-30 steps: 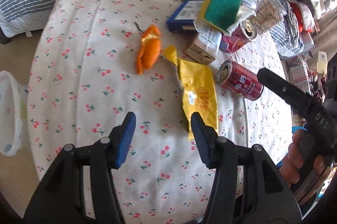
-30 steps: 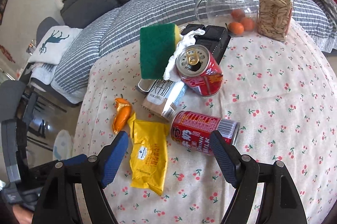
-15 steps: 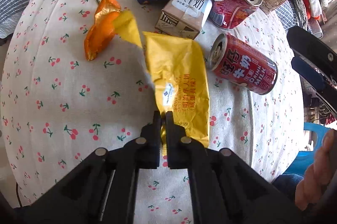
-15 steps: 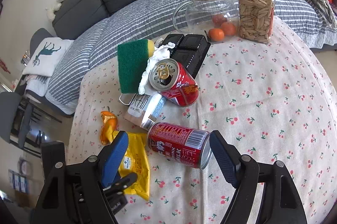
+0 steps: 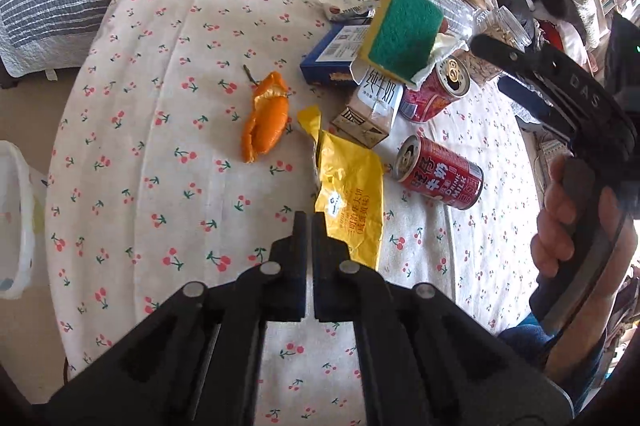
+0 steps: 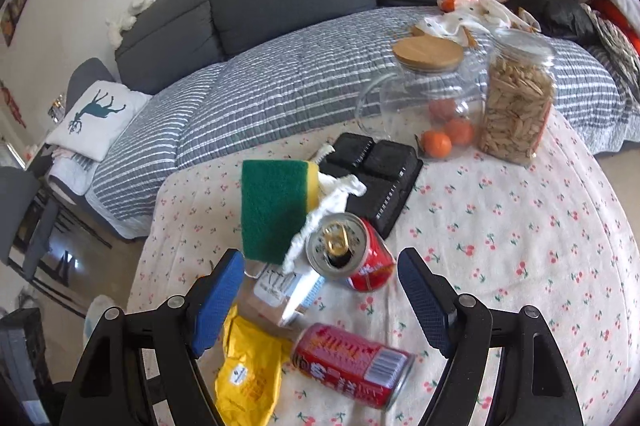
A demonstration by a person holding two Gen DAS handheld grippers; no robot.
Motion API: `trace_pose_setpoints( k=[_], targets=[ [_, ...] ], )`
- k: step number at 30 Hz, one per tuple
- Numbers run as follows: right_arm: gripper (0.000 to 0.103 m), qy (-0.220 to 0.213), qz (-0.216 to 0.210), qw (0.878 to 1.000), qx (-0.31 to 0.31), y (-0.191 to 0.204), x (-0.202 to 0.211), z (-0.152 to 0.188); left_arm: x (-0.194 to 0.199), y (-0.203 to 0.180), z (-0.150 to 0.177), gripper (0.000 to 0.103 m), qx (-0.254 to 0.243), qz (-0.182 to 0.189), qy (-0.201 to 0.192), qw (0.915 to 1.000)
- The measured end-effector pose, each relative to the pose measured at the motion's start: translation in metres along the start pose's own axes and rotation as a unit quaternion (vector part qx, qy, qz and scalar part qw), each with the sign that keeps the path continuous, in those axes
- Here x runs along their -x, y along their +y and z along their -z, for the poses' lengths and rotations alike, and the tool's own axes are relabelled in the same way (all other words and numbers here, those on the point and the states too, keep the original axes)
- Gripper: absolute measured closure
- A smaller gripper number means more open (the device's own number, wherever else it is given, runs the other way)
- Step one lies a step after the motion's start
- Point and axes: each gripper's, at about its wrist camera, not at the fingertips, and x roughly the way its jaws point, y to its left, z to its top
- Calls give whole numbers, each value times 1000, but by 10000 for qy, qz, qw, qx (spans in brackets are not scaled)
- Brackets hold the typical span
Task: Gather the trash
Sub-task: 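Grasp the yellow chip bag with the left tool, then grasp the green-yellow sponge with the right tool while the left holds the bag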
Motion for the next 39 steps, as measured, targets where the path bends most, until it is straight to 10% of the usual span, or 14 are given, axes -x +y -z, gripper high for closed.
trace_pose_setpoints(
  k=[5,11,14,17,20,23,39],
  targets=[
    [22,-159,150,9990,380,23,-25,-24,-23,2,4,50,265,373,346,9984],
    [22,-27,-108,9964,836,39,-57,-40,-46,-18,5,45,-266,167,444,9985],
    [22,100,114,9940,1081,42,-74,-38,-61,-19,6,53,-204,177,631,9976],
    [41,183,94,9938,1096,39,-85,-33,-70,-26,9,103,-344,156,740,9965],
    [50,166,-49,9932,1151,41,-81,-32,-65,-30,10,103,-398,108,618,9972],
    [85,126,-12,9928,1192,46,-70,-31,-50,-28,8,103,-278,283,493,9980],
    [86,-257,-672,9909,1137,66,-20,-27,36,63,-13,103,339,220,-532,9978]
  ],
)
